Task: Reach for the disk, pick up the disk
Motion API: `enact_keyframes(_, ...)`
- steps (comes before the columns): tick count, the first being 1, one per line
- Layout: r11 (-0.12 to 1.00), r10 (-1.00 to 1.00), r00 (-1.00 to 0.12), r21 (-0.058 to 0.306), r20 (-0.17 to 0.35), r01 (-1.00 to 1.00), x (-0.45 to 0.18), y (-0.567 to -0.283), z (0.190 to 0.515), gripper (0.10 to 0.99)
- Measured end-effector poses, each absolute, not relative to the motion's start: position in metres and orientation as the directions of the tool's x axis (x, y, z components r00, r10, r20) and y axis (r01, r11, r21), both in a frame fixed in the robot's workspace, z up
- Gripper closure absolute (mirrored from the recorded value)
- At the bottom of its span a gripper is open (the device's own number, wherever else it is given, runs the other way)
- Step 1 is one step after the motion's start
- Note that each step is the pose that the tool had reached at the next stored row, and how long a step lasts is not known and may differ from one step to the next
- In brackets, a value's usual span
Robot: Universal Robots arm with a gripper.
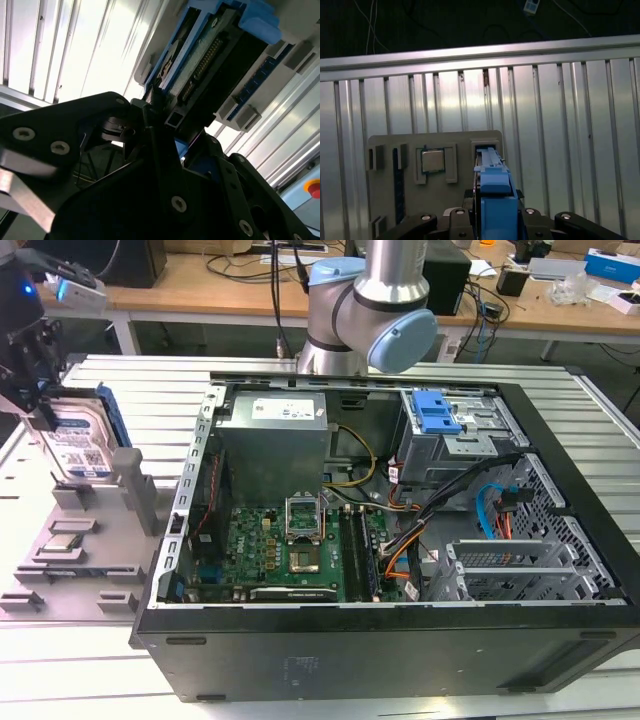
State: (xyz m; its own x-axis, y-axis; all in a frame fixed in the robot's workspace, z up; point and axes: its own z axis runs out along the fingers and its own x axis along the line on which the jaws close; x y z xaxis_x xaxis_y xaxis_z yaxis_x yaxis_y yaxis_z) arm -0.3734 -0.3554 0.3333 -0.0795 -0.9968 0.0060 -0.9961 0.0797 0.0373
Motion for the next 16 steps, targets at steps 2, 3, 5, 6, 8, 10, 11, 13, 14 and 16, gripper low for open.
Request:
enact_keyframes(2,0.08,-0.997,-0.079,0.037,0.006,-0.996,-0.373,-0.355,0.338,0.718)
enact_keyframes(3,0.08,-0.997,-0.079,0.037,0.006,-0.996,-0.373,-0.355,0.34,0.718)
enact_keyframes(5,0.08,-0.997,-0.079,0.037,0.006,-0.996,-0.373,-0.355,0.344,0.718)
enact_keyframes(6,0.08,-0.997,-0.079,0.037,0.006,-0.996,-0.373,-0.355,0.345,0.718)
enact_keyframes(8,0.08,-0.997,-0.079,0.037,0.006,-0.996,-0.373,-0.355,0.348,0.718)
enact_keyframes(10,0.08,-0.997,-0.079,0.037,0.006,-0.996,-0.373,-0.355,0.351,0.718)
enact_keyframes(11,0.08,-0.997,-0.079,0.037,0.006,-0.996,-0.373,-0.355,0.353,0.718)
enact_keyframes(13,0.08,-0.997,-0.08,0.037,0.006,-0.996,-0.373,-0.355,0.356,0.718)
enact_keyframes(14,0.08,-0.997,-0.079,0.037,0.006,-0.996,-0.373,-0.355,0.358,0.718)
enact_keyframes(16,0.08,-0.997,-0.08,0.037,0.006,-0.996,-0.373,-0.355,0.361,0.718)
